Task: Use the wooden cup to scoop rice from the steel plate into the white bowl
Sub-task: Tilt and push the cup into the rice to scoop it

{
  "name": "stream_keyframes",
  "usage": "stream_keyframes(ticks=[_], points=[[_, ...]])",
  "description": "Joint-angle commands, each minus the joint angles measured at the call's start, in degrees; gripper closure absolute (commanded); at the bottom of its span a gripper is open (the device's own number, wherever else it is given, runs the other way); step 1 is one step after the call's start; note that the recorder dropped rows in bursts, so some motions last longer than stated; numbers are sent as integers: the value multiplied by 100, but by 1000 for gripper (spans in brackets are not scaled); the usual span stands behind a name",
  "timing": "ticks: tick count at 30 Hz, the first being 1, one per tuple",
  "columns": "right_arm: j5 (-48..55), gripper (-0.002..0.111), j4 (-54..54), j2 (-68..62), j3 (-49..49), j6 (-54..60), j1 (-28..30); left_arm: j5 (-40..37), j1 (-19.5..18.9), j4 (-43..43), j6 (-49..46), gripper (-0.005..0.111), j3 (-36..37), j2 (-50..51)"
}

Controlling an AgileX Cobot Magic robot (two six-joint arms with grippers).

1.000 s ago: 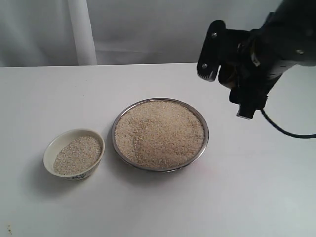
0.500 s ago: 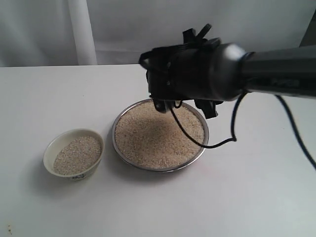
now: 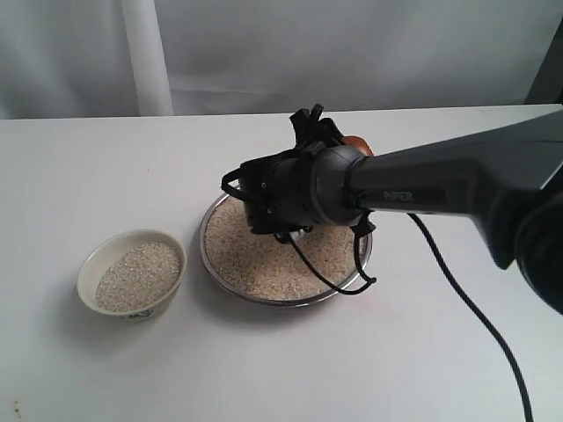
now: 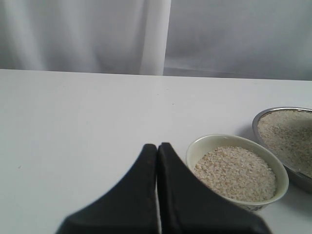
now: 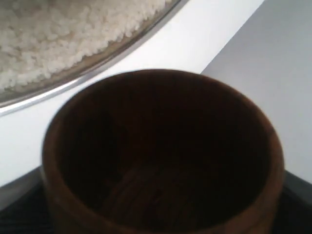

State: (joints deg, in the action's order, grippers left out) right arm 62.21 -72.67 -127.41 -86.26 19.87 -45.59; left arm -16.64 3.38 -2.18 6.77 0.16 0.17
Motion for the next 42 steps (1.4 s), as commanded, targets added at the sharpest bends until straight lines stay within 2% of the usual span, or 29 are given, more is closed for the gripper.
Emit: stream_keyframes(ticks=[1, 22, 42], points=[[-179, 108, -185, -87, -53, 50, 31, 28, 24, 43, 30, 107, -16, -17], [-546, 108, -204, -403, -53, 50, 16, 28, 24, 43, 30, 107, -16, -17], [-1058, 108, 856, -142, -53, -227, -269, 28, 24, 43, 30, 107, -16, -17]])
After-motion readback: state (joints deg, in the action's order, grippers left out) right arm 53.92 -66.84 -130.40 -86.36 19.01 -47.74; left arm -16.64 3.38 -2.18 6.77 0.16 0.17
